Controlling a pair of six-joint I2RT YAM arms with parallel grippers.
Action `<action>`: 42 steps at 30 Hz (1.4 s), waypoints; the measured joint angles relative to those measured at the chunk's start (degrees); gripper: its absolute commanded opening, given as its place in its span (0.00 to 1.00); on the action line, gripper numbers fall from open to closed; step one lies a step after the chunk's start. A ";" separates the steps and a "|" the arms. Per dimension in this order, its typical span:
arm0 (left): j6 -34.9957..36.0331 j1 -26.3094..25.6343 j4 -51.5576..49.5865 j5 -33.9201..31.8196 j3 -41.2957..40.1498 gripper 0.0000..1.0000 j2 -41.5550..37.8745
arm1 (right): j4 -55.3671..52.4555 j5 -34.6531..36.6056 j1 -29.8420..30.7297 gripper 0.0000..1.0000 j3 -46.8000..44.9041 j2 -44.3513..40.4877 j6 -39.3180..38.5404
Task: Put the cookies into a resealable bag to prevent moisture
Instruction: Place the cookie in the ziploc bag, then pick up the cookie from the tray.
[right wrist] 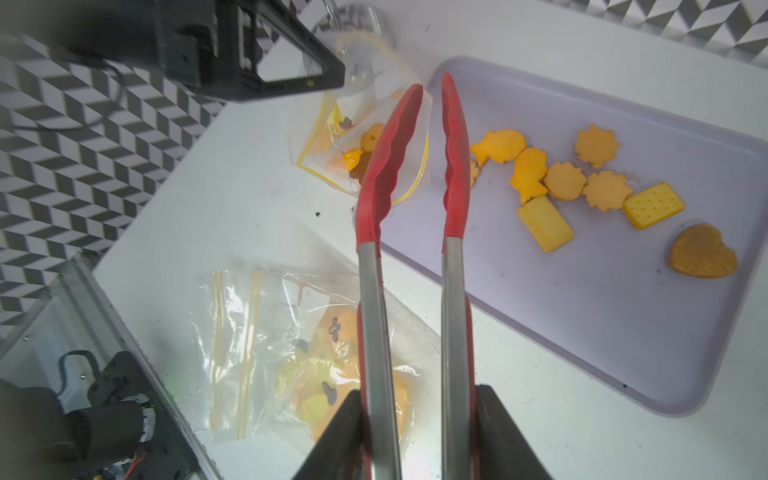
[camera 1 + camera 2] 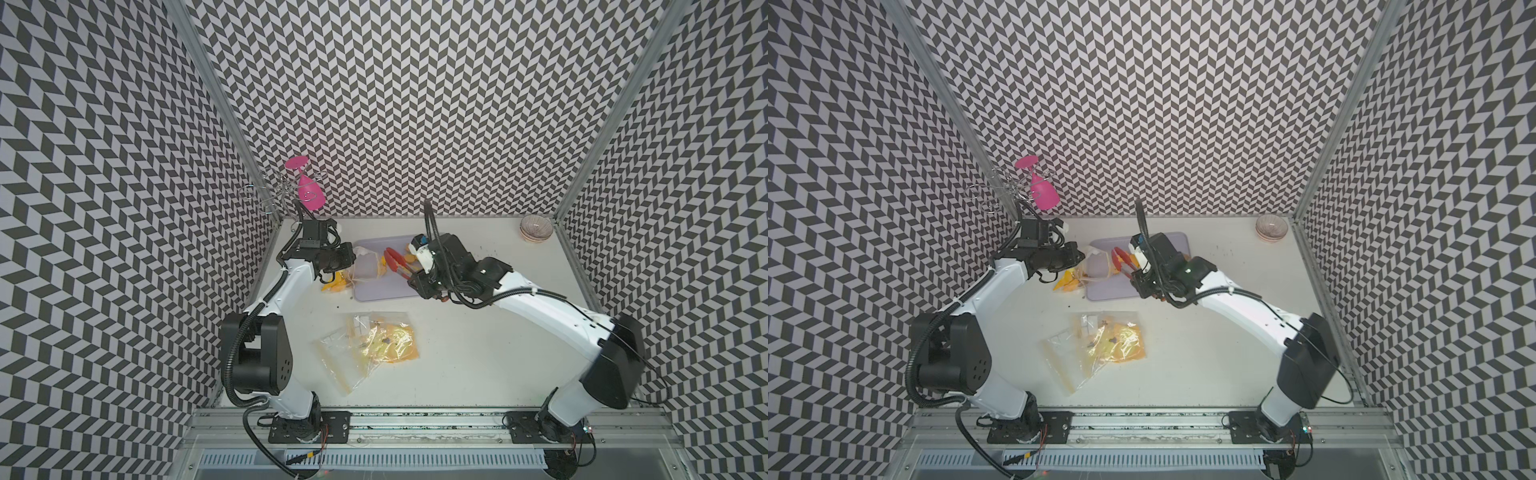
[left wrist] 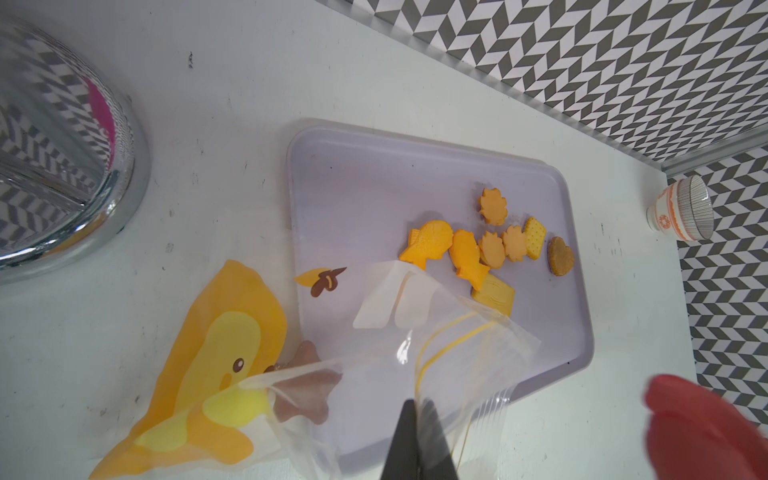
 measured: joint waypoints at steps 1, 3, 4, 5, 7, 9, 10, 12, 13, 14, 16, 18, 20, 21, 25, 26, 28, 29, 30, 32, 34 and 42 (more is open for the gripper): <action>0.00 0.00 0.00 -0.02 -0.02 0.00 0.00 | 0.48 0.52 -0.79 0.41 -1.36 -1.55 0.48; 0.00 0.00 0.02 -0.02 -0.04 0.00 0.00 | 0.90 1.92 -3.08 0.42 -3.06 -2.69 1.36; 0.00 0.00 0.02 -0.02 -0.07 0.00 0.00 | 0.92 2.49 -4.04 0.43 -3.50 -2.47 1.62; 0.00 0.00 0.02 -0.04 -0.07 0.00 0.00 | 0.68 2.91 -5.01 0.45 -3.85 -1.81 1.95; 0.00 0.00 0.02 -0.04 -0.07 0.00 0.00 | -0.02 3.34 -6.75 0.48 -4.00 0.39 2.19; 0.00 0.00 0.02 -0.02 -0.09 0.00 0.00 | -1.27 3.32 -7.82 0.49 -3.69 3.28 2.05; 0.02 0.00 0.02 -0.02 -0.09 0.00 0.00 | -1.90 3.17 -7.98 0.51 -3.41 4.81 1.95; 0.00 0.00 0.02 -0.02 -0.09 0.00 0.00 | -2.58 2.78 -7.96 0.55 -2.99 7.61 1.40; 0.00 0.00 0.02 -0.02 -0.09 0.00 0.00 | -2.75 2.54 -7.96 0.56 -2.91 8.72 1.07; 0.02 0.00 0.02 -0.02 -0.09 0.00 0.00 | -3.04 2.25 -7.96 0.57 -2.71 9.68 0.61; 0.02 0.00 0.02 -0.02 -0.09 0.00 0.00 | -3.98 2.01 -8.02 0.59 -1.79 11.23 -0.20; 0.02 0.00 0.02 -0.02 -0.11 0.00 0.00 | -4.35 1.79 -8.09 0.61 -0.57 12.46 -1.03; 0.02 0.00 0.02 -0.02 -0.11 0.00 0.00 | -4.46 1.64 -8.35 0.63 0.74 13.44 -1.95; 0.02 0.00 0.02 -0.02 -0.11 0.00 0.00 | -4.55 1.64 -8.41 0.64 1.40 13.84 -2.23; 0.02 0.00 0.02 -0.02 -0.13 0.00 0.00 | -4.87 1.60 -8.74 0.65 4.15 16.11 -3.82; 0.02 0.00 0.02 -0.02 -0.13 0.00 0.00 | -4.98 1.53 -8.76 0.65 4.57 16.57 -4.22; 0.02 0.00 0.02 -0.02 -0.13 0.00 0.00 | -5.44 1.31 -8.85 0.65 5.20 17.49 -5.05; 0.02 0.00 0.02 -0.02 -0.13 0.00 0.00 | -5.64 1.16 -8.94 0.65 5.46 17.92 -5.49; 0.02 0.00 0.02 -0.02 -0.13 0.00 0.00 | -5.84 1.07 -9.05 0.65 5.70 18.32 -5.84; 0.02 0.00 0.02 -0.02 -0.17 0.00 0.00 | -6.32 0.83 -9.14 0.65 6.19 19.30 -6.64; 0.02 0.00 0.02 -0.02 -0.17 0.00 0.00 | -6.93 0.57 -9.14 0.65 6.43 20.06 -7.23; 0.04 0.00 0.02 -0.02 -0.17 0.00 0.00 | -8.00 -0.42 -9.14 0.57 6.84 21.70 -8.87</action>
